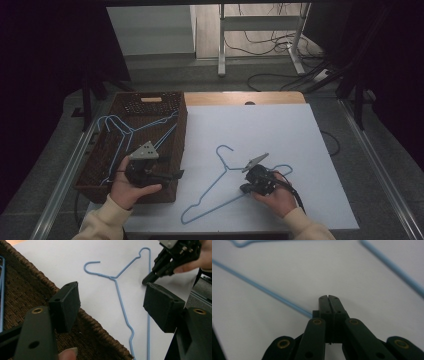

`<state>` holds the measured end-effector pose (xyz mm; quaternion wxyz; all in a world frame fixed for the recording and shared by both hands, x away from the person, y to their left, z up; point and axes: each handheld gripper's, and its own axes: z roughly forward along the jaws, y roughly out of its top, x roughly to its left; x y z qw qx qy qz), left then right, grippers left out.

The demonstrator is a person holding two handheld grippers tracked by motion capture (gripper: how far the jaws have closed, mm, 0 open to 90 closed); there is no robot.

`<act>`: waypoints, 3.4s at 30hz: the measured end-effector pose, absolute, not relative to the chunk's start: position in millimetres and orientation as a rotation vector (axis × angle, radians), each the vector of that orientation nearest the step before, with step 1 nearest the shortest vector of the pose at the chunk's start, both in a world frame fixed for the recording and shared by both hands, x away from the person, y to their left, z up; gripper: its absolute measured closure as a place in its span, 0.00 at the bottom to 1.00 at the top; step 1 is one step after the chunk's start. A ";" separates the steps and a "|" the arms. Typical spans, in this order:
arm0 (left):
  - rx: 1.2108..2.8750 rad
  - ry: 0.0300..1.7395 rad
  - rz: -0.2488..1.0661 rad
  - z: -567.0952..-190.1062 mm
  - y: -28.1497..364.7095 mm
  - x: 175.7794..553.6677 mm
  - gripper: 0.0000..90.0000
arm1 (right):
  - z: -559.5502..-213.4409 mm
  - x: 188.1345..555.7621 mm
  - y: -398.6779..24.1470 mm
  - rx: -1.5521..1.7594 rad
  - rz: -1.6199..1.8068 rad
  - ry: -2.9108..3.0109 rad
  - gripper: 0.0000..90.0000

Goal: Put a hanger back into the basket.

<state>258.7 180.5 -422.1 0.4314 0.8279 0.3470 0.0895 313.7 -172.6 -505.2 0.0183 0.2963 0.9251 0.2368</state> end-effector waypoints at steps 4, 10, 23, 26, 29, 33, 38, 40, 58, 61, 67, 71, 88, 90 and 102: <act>2.064 0.863 0.226 -421.5 179.8 258.9 0.32 | -497.8 334.5 -195.0 1.031 0.748 2.770 1.00; 2.068 0.861 0.225 -421.7 179.7 259.3 0.32 | -499.2 346.7 -227.0 1.152 0.614 2.718 1.00; 2.066 0.854 0.226 -420.3 178.7 259.0 0.32 | -492.4 288.1 -253.7 1.212 0.519 2.764 1.00; 2.067 0.851 0.223 -420.1 177.4 259.6 0.32 | -484.4 295.8 -240.2 1.144 0.571 2.766 1.00; 2.067 0.844 0.225 -419.3 176.9 260.7 0.32 | -476.7 318.6 -215.3 1.034 0.631 2.775 1.00; 2.063 0.842 0.226 -418.5 177.5 261.0 0.32 | -472.3 363.6 -171.7 0.943 0.686 2.777 1.00; 2.059 0.845 0.227 -418.6 179.7 259.8 0.32 | -492.4 412.1 -134.9 0.910 0.560 2.806 1.00; 2.055 0.847 0.228 -418.5 180.9 259.0 0.32 | -500.8 423.0 -131.2 0.924 0.550 2.799 1.00; 2.070 0.843 0.225 -421.0 176.0 258.5 0.32 | -498.0 447.5 -198.5 1.186 0.505 2.596 1.00; 2.072 0.843 0.224 -421.3 175.8 258.9 0.32 | -496.4 447.3 -221.9 1.263 0.483 2.547 1.00; 2.078 0.839 0.221 -422.1 174.0 259.3 0.32 | -493.4 439.5 -266.4 1.377 0.432 2.466 1.00; 2.080 0.838 0.221 -422.2 173.4 259.2 0.32 | -492.2 430.7 -290.9 1.451 0.439 2.435 1.00; 2.084 0.832 0.219 -421.6 170.5 258.6 0.32 | -479.1 338.4 -251.3 1.168 0.663 2.749 1.00; 2.083 0.830 0.220 -421.2 170.6 258.1 0.32 | -483.8 327.9 -242.2 1.135 0.653 2.800 1.00; 2.080 0.829 0.223 -420.4 172.2 258.1 0.32 | -500.2 296.5 -210.3 1.078 0.649 2.950 1.00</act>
